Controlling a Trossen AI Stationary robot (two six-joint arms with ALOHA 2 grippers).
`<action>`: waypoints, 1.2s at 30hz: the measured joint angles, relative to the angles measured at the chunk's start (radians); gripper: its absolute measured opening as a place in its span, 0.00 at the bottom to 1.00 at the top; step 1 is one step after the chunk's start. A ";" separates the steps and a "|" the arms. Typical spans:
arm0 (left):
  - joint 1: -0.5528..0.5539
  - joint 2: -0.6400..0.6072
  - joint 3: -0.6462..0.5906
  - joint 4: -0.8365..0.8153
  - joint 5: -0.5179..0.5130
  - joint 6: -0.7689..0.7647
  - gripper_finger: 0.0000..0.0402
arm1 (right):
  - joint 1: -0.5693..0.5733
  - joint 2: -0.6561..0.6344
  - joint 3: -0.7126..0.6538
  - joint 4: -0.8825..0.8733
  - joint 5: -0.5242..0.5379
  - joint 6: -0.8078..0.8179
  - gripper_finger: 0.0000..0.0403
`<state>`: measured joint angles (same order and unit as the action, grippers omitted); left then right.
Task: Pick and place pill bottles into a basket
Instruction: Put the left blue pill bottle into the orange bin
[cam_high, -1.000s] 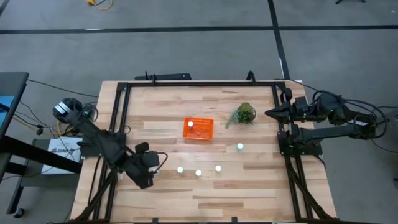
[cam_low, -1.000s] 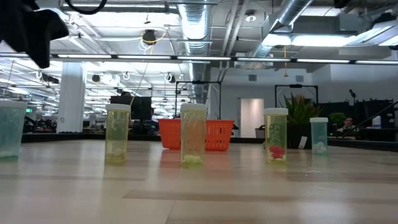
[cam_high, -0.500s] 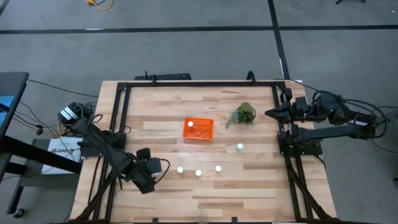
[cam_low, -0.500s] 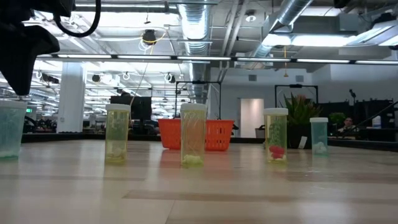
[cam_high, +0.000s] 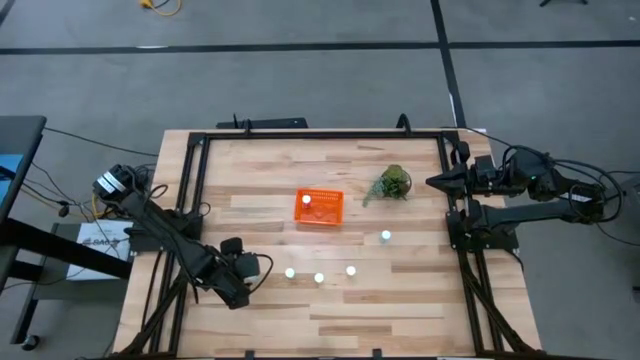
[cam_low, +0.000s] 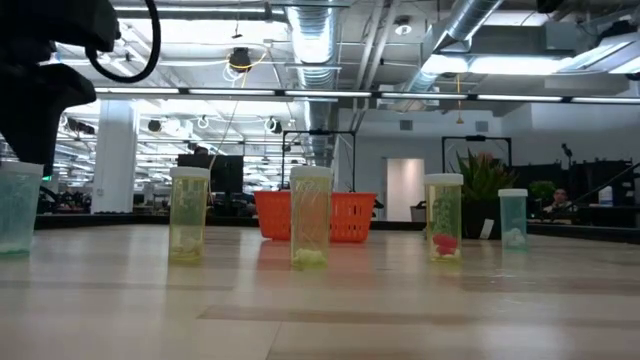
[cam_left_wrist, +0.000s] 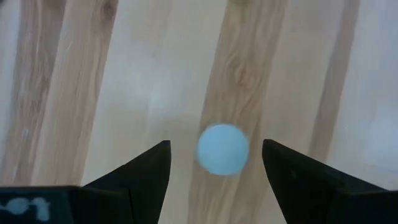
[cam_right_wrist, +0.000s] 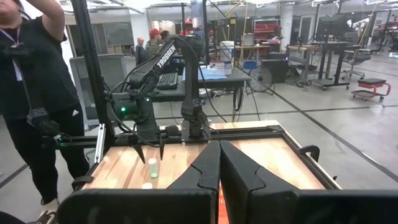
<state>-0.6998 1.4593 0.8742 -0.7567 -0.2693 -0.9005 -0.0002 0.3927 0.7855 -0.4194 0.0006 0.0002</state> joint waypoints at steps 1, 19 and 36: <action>0.000 0.000 -0.003 0.007 -0.003 0.001 0.61 | 0.000 0.000 0.000 0.000 0.000 0.000 0.00; 0.024 0.000 -0.061 0.083 -0.001 0.014 0.38 | 0.000 0.000 0.000 0.000 0.000 0.000 0.00; 0.155 0.000 0.191 -0.094 -0.185 0.249 0.29 | 0.000 0.000 0.000 0.000 0.000 0.000 0.00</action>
<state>-0.5448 1.4590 1.0655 -0.8506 -0.4546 -0.6517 -0.0002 0.3927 0.7853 -0.4194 0.0006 0.0002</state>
